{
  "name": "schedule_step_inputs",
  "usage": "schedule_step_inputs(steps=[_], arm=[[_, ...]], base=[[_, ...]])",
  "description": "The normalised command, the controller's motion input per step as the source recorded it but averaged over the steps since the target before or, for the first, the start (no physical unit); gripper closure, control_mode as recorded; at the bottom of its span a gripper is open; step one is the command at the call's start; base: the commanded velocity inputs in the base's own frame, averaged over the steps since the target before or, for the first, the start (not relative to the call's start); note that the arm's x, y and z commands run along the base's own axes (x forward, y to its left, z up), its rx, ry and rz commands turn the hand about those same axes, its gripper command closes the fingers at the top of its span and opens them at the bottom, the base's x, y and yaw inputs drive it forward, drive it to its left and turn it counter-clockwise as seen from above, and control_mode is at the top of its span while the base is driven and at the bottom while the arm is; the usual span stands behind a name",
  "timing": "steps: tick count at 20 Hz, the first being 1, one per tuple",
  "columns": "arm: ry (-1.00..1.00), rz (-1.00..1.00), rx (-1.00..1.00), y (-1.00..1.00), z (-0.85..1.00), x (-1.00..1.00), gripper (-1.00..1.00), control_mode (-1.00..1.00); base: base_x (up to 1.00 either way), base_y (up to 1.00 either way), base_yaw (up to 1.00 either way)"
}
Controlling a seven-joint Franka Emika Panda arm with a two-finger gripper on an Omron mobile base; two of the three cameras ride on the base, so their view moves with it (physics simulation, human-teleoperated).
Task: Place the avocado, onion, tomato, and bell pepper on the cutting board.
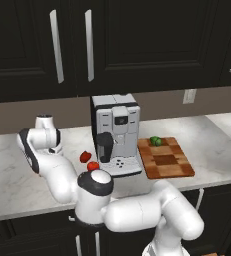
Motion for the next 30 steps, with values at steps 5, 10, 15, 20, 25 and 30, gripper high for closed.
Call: schedule_step_inputs(steps=[5, 10, 15, 20, 25, 30], arm=[[0.03, -0.05, 0.00, 0.00, -0.18, -0.01, -1.00, -1.00], [0.00, 0.00, 0.00, 0.00, 0.00, 0.00, -1.00, -1.00], [0.00, 0.00, 0.00, 0.00, 0.00, 0.00, 1.00, -1.00], [-0.01, -0.02, 0.00, -0.08, 0.00, -0.12, 1.00, -1.00], [-0.16, -0.04, 0.03, -0.34, 0.17, -0.99, 1.00, -1.00], [-0.13, -0.03, 0.04, -0.57, 0.32, -1.00, 1.00, -1.00]], base=[[0.00, 0.00, 0.00], [0.00, 0.00, 0.00], [0.00, 0.00, 0.00], [0.00, 0.00, 0.00], [0.00, 0.00, 0.00], [0.00, 0.00, 0.00]])
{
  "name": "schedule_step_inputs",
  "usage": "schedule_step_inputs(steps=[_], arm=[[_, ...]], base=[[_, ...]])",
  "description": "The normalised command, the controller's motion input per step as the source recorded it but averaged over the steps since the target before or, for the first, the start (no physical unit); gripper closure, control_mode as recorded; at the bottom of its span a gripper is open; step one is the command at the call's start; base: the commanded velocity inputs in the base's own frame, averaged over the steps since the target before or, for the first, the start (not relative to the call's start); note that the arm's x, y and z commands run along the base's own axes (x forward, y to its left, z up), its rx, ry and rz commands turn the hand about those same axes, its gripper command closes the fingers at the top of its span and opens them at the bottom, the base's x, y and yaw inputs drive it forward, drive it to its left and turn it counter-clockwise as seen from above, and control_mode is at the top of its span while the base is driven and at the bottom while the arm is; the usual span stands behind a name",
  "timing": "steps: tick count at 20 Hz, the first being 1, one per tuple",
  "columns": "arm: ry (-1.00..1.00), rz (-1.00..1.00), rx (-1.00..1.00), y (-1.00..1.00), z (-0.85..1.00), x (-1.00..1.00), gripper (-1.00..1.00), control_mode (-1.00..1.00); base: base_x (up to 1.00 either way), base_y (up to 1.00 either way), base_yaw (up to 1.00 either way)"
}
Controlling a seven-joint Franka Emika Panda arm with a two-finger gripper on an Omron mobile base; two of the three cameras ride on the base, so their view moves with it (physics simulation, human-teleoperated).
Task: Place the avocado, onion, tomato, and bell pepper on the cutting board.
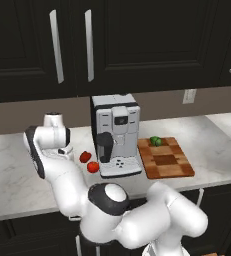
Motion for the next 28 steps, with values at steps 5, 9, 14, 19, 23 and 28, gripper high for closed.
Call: schedule_step_inputs(steps=[5, 9, 14, 19, 23, 28], arm=[[-0.05, -0.03, 0.01, -0.72, 0.32, -0.97, 1.00, -1.00], [0.00, -0.02, 0.00, -0.89, 0.41, -0.94, 1.00, -1.00], [0.00, 0.00, 0.00, -0.93, 0.59, -0.64, 1.00, -1.00], [-0.02, 0.00, 0.00, -0.95, 0.62, -0.38, 1.00, -1.00], [-0.01, 0.00, 0.00, -0.98, 0.51, -0.24, 1.00, -1.00], [-0.03, 0.00, 0.00, -1.00, 0.42, -0.22, 1.00, -1.00]], base=[[0.00, 0.00, 0.00], [0.00, 0.00, 0.00], [0.00, 0.00, 0.00], [0.00, 0.00, 0.00], [0.00, 0.00, 0.00], [0.00, 0.00, 0.00]])
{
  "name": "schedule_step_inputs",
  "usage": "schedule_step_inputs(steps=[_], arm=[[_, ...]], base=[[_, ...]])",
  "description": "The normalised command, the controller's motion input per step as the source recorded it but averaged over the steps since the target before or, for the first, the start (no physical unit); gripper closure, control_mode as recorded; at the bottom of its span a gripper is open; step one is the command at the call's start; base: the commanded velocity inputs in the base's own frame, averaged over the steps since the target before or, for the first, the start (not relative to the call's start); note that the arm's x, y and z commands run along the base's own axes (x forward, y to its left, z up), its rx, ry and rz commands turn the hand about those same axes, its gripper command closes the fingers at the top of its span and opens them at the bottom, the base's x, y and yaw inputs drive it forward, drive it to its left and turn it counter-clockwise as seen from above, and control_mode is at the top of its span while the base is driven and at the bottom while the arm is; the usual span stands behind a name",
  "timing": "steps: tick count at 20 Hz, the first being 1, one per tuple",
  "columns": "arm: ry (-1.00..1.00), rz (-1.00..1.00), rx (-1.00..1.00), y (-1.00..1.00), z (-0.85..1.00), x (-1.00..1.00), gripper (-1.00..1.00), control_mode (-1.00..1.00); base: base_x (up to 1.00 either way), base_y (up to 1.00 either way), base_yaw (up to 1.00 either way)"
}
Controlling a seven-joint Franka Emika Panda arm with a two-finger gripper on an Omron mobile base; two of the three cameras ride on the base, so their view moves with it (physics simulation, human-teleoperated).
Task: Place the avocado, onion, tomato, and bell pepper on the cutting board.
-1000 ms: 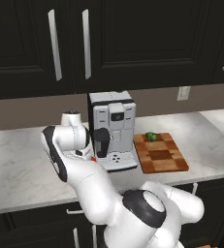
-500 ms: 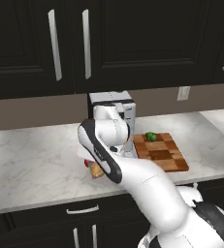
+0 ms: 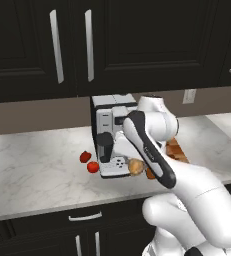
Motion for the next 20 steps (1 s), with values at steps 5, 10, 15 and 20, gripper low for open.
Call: schedule_step_inputs(steps=[5, 10, 15, 20], arm=[[-0.05, 0.00, 0.00, -1.00, 0.22, -0.24, 1.00, -1.00], [-0.03, 0.00, 0.00, -0.93, 0.02, 0.00, 1.00, -1.00], [-0.05, 0.00, 0.00, -0.75, 0.00, 0.19, 1.00, -1.00], [-0.01, 0.00, 0.00, -0.28, 0.01, 0.54, 1.00, -1.00]], base=[[0.00, 0.00, 0.00], [0.00, 0.00, 0.00], [0.00, 0.00, 0.00], [0.00, 0.00, 0.00]])
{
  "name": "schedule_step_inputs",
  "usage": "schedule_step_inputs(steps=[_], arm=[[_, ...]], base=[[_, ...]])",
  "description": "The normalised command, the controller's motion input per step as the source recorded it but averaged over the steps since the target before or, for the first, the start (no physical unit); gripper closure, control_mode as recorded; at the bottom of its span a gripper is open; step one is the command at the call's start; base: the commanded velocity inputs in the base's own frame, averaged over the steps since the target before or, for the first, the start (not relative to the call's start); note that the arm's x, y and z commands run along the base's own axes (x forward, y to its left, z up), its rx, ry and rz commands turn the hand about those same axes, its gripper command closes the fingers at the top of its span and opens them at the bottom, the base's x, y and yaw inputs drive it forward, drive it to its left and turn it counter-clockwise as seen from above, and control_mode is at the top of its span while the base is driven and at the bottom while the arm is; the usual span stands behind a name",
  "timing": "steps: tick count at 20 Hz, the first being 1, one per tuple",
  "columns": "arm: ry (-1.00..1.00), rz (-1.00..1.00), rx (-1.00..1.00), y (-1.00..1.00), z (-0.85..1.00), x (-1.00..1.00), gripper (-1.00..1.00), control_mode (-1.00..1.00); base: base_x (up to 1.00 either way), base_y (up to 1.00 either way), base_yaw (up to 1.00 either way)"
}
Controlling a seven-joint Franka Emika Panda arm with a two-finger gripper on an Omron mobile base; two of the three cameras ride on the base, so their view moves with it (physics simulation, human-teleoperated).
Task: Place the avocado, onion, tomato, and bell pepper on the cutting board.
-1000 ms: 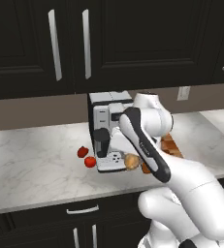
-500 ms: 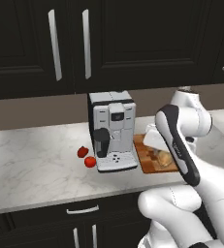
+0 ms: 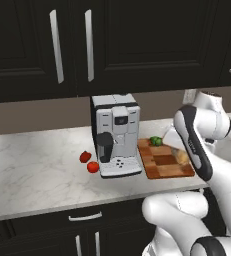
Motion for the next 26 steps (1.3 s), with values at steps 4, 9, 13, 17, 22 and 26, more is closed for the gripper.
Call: schedule_step_inputs(steps=[4, 9, 13, 17, 22, 26], arm=[[0.00, 0.00, 0.00, -0.01, -0.01, 0.67, 1.00, -1.00], [0.00, 0.00, 0.00, -0.15, -0.10, 0.70, 1.00, -1.00], [0.00, 0.00, 0.00, -0.39, -0.34, 0.69, 1.00, -1.00], [0.00, 0.00, 0.00, -0.59, -0.29, 0.72, 1.00, -1.00], [-0.04, 0.00, 0.00, -0.34, -0.19, 0.86, 1.00, -1.00], [-0.05, 0.00, 0.00, -0.08, -0.02, 0.83, 1.00, -1.00]], base=[[0.00, 0.00, 0.00], [0.00, 0.00, 0.00], [0.00, 0.00, 0.00], [0.00, 0.00, 0.00], [0.00, 0.00, 0.00], [0.00, 0.00, 0.00]])
